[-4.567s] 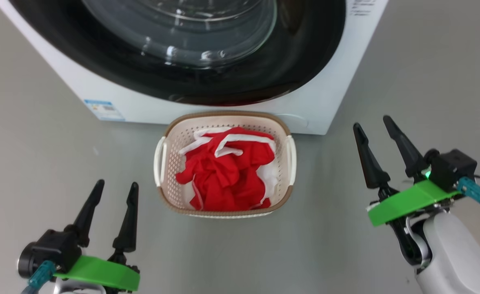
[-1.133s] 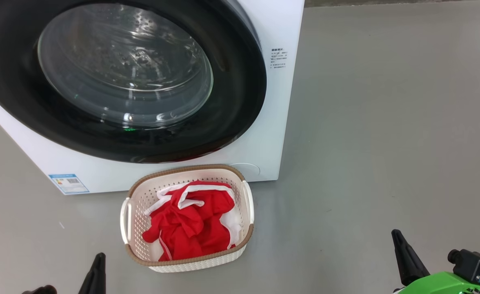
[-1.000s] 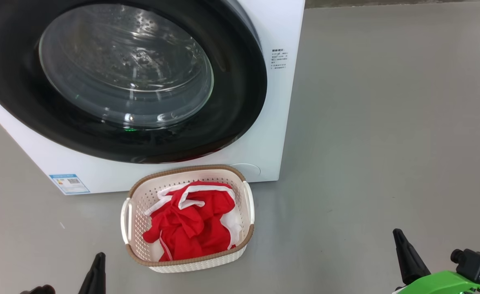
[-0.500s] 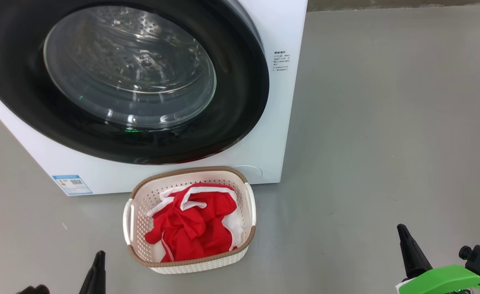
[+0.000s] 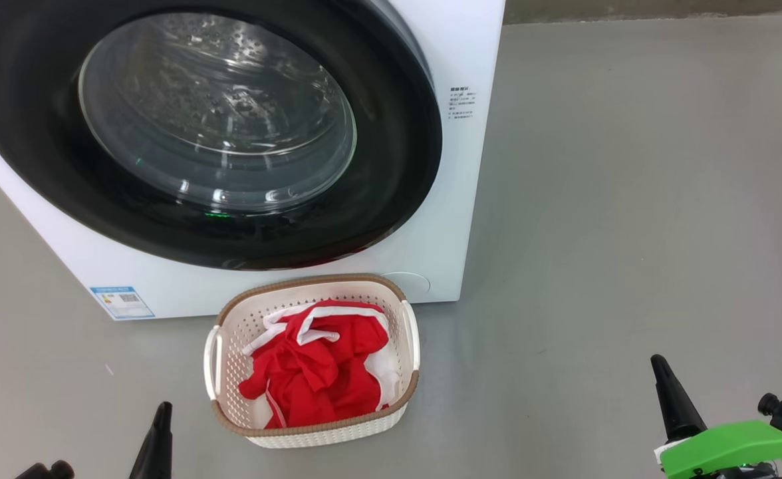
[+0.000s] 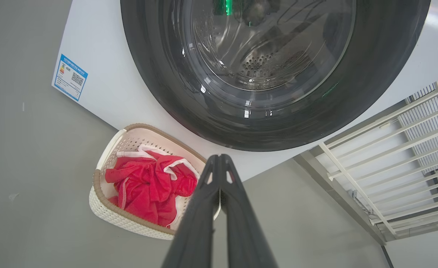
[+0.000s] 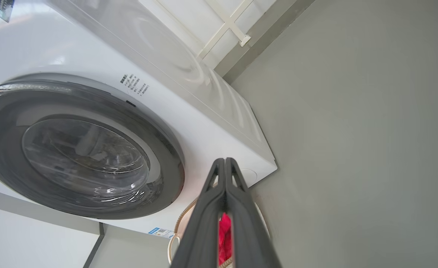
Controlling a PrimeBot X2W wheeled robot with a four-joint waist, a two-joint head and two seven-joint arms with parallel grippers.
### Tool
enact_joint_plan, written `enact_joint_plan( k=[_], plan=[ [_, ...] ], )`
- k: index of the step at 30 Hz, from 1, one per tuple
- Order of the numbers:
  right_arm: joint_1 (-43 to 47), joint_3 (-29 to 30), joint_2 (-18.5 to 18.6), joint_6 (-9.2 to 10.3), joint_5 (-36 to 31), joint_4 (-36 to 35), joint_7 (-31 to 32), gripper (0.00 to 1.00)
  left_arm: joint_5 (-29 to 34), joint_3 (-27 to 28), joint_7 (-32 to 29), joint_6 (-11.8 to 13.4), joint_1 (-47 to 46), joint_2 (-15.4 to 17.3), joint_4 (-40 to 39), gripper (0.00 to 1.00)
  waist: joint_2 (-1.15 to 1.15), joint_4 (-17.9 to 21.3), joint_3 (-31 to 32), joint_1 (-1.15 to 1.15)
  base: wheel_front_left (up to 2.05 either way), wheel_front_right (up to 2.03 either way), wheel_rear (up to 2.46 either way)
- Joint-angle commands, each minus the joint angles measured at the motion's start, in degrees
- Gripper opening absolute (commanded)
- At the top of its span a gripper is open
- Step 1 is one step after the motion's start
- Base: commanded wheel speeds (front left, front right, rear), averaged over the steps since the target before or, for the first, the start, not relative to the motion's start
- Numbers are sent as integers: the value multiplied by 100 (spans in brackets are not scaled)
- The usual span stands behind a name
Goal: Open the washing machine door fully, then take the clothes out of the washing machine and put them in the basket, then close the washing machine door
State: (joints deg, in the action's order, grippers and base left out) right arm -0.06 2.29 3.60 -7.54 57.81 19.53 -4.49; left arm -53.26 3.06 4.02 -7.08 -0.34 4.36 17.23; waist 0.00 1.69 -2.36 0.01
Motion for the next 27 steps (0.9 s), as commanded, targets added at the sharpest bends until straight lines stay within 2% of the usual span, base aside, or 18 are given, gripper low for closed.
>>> enact_joint_plan(
  k=[1,27],
  plan=[
    [-240,-19,51,2,159,-166,22,0,-149,139,-47,-21,-236,46,-168,0,0,-3,4,0,0,0,0],
    [-390,140,17,3,1517,-324,445,0,-1678,226,-459,-29,-379,-33,-230,0,0,-71,92,0,0,0,0]
  ],
)
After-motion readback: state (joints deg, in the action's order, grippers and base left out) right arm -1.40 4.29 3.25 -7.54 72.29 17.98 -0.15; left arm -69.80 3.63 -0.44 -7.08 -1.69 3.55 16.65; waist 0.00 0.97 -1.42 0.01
